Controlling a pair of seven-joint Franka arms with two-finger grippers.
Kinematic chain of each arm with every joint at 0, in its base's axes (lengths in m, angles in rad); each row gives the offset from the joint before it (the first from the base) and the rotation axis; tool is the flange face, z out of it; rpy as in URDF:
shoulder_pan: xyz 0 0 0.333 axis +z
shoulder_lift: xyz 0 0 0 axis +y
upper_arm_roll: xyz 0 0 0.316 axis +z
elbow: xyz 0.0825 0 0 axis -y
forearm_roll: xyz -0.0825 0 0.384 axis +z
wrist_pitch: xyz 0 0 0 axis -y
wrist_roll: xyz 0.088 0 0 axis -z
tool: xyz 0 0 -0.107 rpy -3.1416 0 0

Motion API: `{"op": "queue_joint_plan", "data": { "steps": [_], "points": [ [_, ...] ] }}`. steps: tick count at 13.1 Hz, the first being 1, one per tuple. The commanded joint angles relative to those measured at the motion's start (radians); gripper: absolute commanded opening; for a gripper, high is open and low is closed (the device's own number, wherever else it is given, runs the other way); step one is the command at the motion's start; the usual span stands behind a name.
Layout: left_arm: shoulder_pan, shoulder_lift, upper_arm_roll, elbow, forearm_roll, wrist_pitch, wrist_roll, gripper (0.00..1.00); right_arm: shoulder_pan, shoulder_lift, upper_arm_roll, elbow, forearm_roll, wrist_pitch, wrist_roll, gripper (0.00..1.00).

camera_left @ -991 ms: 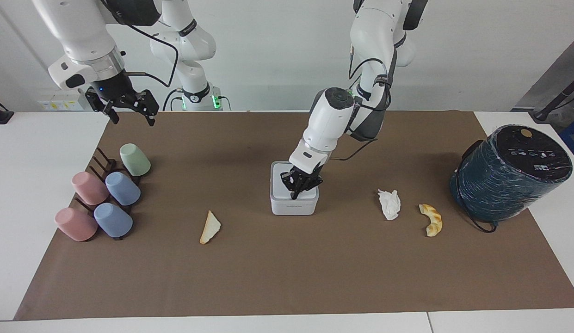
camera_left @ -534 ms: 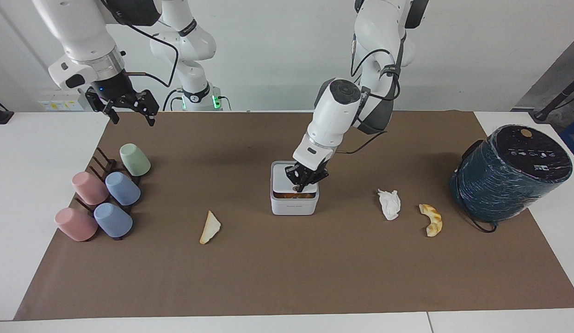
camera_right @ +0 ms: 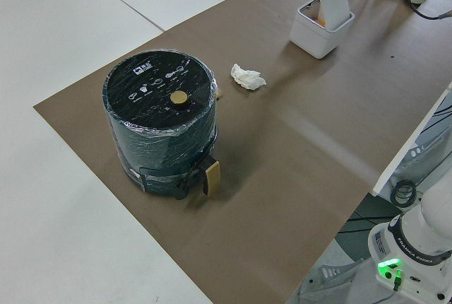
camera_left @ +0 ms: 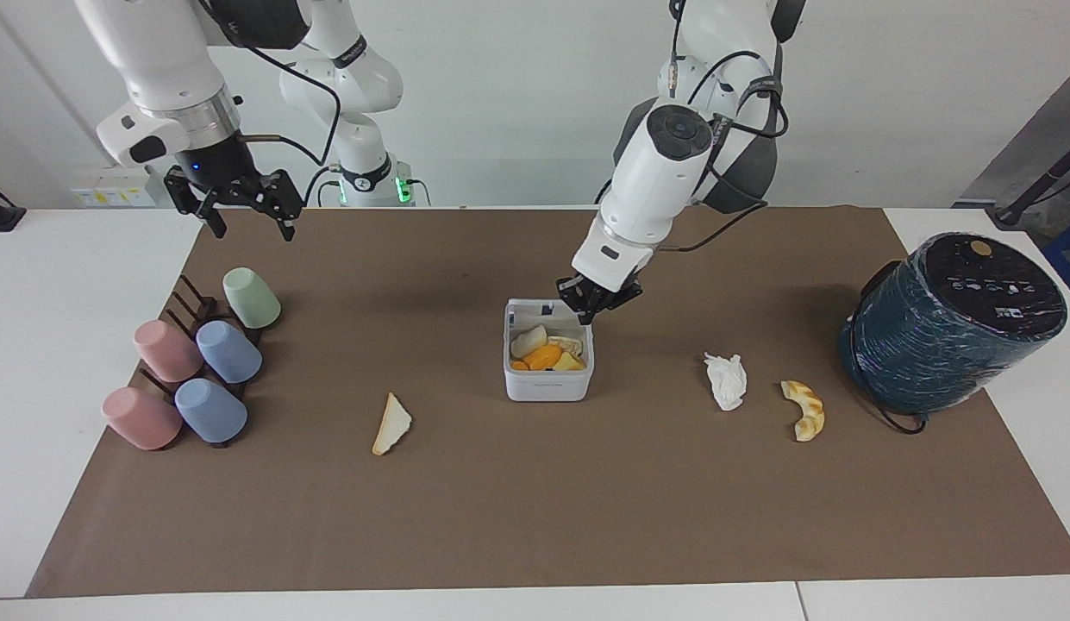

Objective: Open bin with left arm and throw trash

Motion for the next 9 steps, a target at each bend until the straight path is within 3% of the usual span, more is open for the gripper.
{"op": "queue_joint_plan", "data": {
  "steps": [1,4,9],
  "points": [
    [0.038,-0.007,-0.003,0.041,0.033,-0.091,0.0,0.0,0.023,0.026,0.007,-0.029,0.001,0.088,0.026,1.0],
    [0.125,-0.05,-0.006,0.07,0.039,-0.158,0.028,0.0,0.077,0.135,0.008,-0.021,0.0,0.211,0.103,1.0],
    [0.335,-0.16,-0.006,0.069,0.039,-0.31,0.317,0.0,0.12,0.342,0.008,0.003,-0.008,0.457,0.205,1.0]
  ]
}}
